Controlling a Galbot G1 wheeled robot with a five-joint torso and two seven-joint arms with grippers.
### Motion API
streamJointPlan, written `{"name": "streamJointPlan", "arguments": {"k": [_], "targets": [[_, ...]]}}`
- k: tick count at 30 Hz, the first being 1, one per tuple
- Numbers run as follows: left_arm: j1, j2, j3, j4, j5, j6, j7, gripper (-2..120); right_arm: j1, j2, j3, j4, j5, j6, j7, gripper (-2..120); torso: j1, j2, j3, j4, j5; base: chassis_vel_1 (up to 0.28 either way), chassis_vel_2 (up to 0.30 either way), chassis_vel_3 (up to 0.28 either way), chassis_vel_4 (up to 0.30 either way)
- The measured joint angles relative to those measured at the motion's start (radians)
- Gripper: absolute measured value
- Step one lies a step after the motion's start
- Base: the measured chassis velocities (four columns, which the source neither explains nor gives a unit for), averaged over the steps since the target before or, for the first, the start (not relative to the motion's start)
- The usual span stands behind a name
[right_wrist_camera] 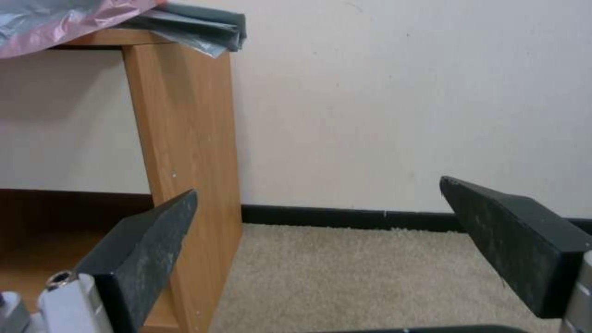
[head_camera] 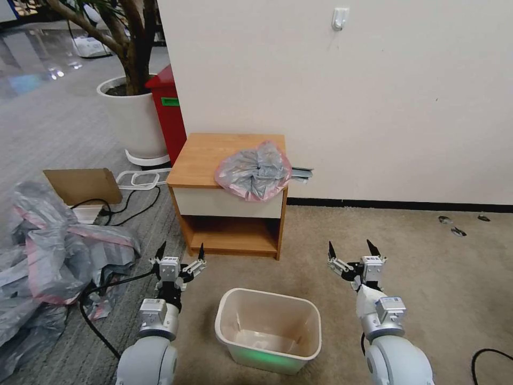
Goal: Pick up the garbage bag from the table and place it over the trash can.
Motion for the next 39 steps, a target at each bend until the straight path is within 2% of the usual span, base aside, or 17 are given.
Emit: {"name": "streamJointPlan", "arguments": {"k": [39], "targets": [[0.011,0.003,-0.003,-0.015,-0.004,0.003,0.0,100,-0.012,0.003,-0.001,0.016,0.004,-0.004,0.002,100,0.0,0.0,0.0,0.0001,-0.0003,0.0,0.0,0.0,0.0]]}}
